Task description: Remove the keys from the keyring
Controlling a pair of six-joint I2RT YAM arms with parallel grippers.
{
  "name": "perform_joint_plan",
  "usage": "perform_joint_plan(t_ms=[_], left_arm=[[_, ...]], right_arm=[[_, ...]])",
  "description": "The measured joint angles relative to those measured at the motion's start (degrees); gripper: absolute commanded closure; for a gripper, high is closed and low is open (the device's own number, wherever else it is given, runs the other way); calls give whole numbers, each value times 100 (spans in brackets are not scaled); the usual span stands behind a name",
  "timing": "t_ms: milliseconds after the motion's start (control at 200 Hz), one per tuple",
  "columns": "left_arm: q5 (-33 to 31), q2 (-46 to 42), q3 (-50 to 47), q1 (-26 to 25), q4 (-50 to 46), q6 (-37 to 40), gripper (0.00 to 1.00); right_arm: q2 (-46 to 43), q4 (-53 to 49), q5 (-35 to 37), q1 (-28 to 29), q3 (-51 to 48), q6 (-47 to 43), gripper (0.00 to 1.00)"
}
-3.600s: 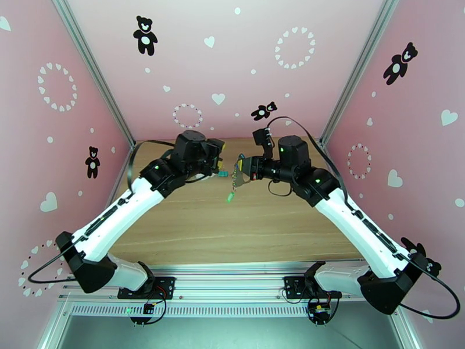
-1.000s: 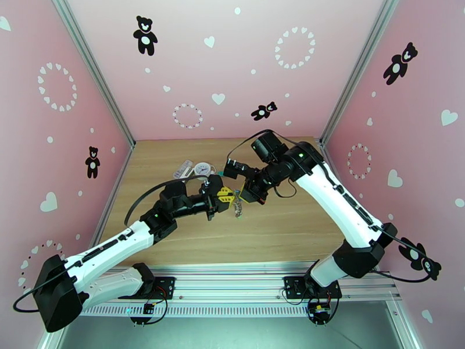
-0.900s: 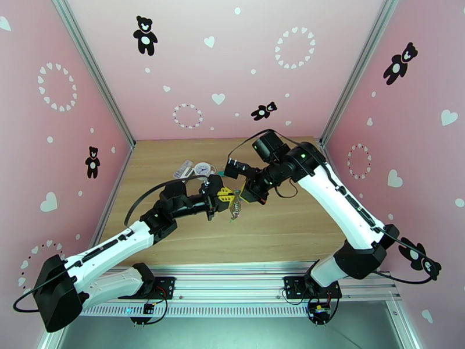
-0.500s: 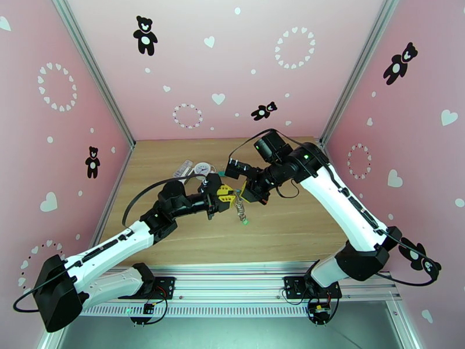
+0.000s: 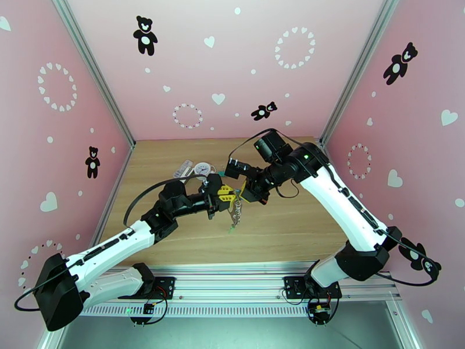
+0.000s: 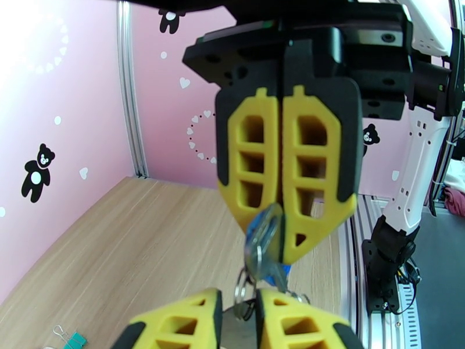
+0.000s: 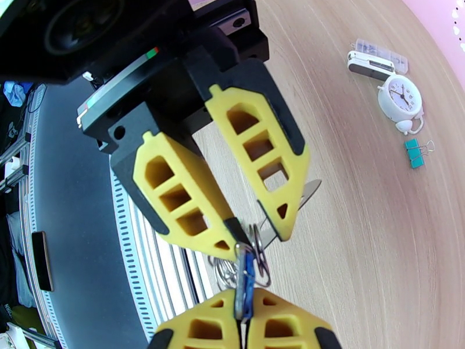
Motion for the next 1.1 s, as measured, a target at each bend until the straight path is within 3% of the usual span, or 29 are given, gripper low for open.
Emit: perform_joint_plan(t_ms=[345,425,626,776,1101], left_arm=[[-7,0,0,0,120,-2,100],[-44,-11,0,0,118,20,100],[-199,-142,0,0,96,114,100],[-326,-177,0,0,92,190,100],[-332,-177,0,-37,96,232,100]], right_arm=[[-28,2,0,0,0,24,100],[-70,46,-2,0,-63,74,100],[-302,192,-96,-37,-317,352,77],[-673,597,-697,-271,-726,857,59],[-1545,2433,-1930,-1040,-2076,2979,43]])
